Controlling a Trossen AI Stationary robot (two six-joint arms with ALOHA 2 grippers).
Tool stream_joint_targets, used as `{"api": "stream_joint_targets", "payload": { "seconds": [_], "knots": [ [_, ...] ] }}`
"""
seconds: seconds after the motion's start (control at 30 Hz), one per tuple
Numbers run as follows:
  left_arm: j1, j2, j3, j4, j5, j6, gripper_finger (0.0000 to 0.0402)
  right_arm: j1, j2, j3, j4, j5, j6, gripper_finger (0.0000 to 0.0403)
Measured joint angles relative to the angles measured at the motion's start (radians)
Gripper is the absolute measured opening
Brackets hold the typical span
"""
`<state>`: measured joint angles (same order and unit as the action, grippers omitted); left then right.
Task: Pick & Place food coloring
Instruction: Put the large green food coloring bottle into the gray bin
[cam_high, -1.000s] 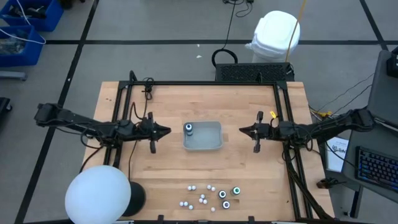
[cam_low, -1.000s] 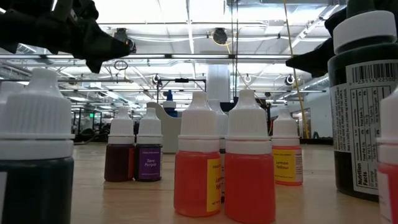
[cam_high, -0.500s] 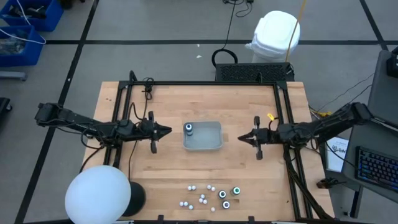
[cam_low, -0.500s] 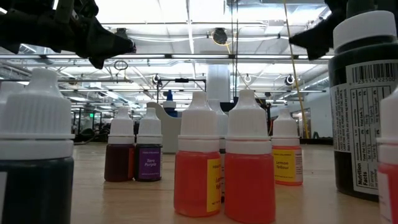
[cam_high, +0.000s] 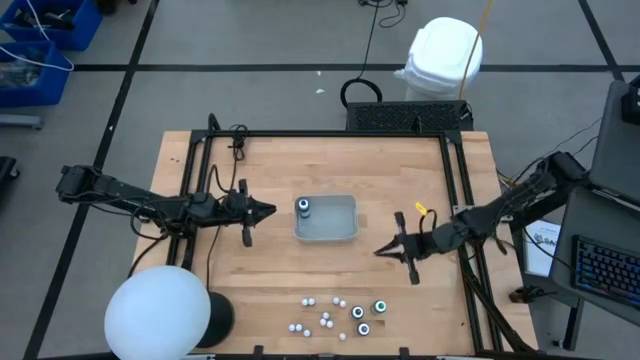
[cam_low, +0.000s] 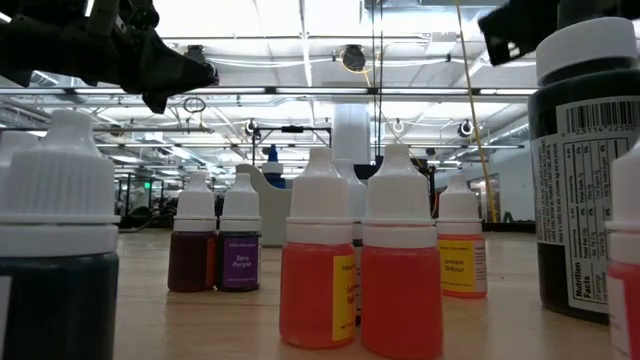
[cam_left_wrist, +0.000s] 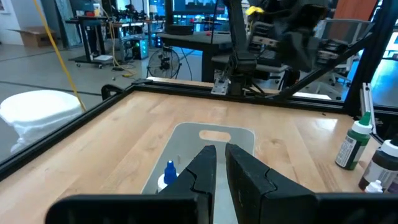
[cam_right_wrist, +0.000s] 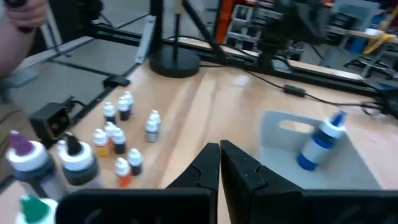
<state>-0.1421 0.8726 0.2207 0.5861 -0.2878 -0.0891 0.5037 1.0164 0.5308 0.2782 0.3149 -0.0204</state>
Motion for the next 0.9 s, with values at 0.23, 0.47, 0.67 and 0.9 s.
{"api": "stream_joint_targets", "payload": {
  "seconds": [0.23, 0.47, 0.67, 0.9],
  "knots": [
    [0.0, 0.0, 0.0, -0.001, 0.001, 0.005, 0.0042, 0.126, 0.141, 0.132, 0.001, -0.001, -0.024, 0.001],
    [0.0, 0.0, 0.0, 0.0, 0.001, 0.019, 0.0042, 0.254, 0.181, 0.165, 0.001, 0.003, -0.125, 0.0077],
    [0.0, 0.0, 0.0, 0.0, 0.001, 0.032, 0.0042, 0.275, 0.202, 0.164, 0.01, 0.054, 0.105, 0.0171],
    [0.0, 0.0, -0.001, -0.001, 0.002, 0.032, 0.0042, 0.285, 0.302, 0.155, 0.004, 0.049, 0.169, 0.0278]
  ]
}}
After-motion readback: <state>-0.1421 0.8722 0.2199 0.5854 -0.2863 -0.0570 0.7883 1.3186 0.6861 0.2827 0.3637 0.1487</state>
